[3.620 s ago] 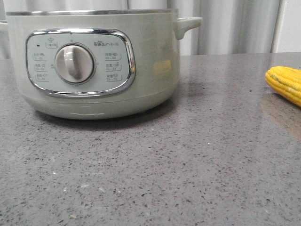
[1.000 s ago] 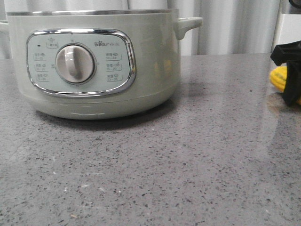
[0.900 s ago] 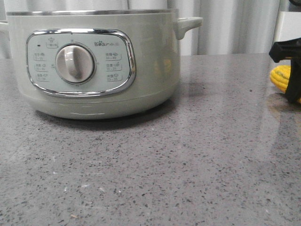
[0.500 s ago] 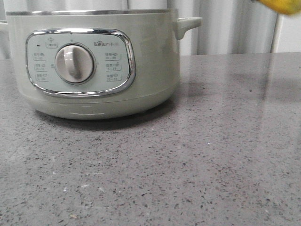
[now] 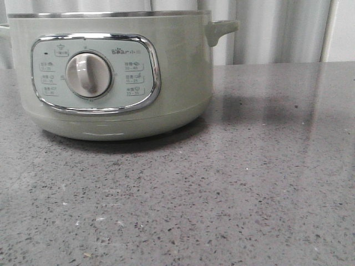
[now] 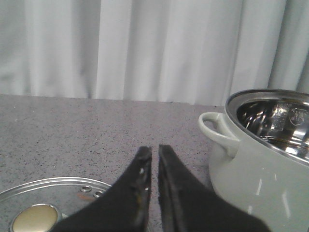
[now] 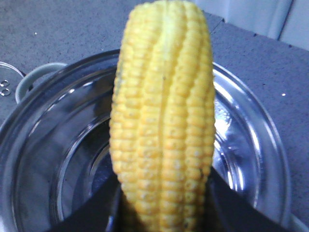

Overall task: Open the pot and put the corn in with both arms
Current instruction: 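Lift the corn cob with the right gripper over the open pot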

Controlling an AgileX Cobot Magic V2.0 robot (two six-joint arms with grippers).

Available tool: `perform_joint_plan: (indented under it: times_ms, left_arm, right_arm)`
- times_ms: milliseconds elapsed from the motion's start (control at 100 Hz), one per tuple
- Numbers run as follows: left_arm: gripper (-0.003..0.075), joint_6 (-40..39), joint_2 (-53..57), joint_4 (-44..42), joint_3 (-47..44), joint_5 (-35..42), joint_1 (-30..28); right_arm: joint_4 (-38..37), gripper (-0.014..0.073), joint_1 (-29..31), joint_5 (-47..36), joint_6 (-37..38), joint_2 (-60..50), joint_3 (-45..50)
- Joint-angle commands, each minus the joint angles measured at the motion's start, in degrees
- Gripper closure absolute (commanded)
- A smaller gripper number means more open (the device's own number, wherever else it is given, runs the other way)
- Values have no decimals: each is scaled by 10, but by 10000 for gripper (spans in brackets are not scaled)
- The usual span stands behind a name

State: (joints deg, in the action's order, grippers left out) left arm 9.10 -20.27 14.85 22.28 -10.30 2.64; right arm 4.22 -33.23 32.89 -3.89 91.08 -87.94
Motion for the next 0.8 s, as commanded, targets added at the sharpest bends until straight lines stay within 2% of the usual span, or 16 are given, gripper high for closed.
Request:
perform_joint_plan:
  times_ms: [0,300,380,500,680,790]
  left_arm:
    - [741,-2,-4,5,19,29,5]
    - [741,-2,-4,5,19,29,5]
    - [741,-2,-4,5,19,29,5]
    - [741,-2,-4,5,19,29,5]
    - [741,-2,-4,5,19,28,5]
    - [741,-2,-4,5,19,24,5]
  right_arm:
    - [0,617,-5,-48,-7,-1,-29]
    - [12,617,-16,-46,-7,41,-43]
    - [12,594,-16,-39,-7,48,-43]
    - [12,471,-16,-29,-7,55,-43]
    - [12,200,-16,-20,-7,56,-43]
    - [12,131,-16,-20,-7,56,-43]
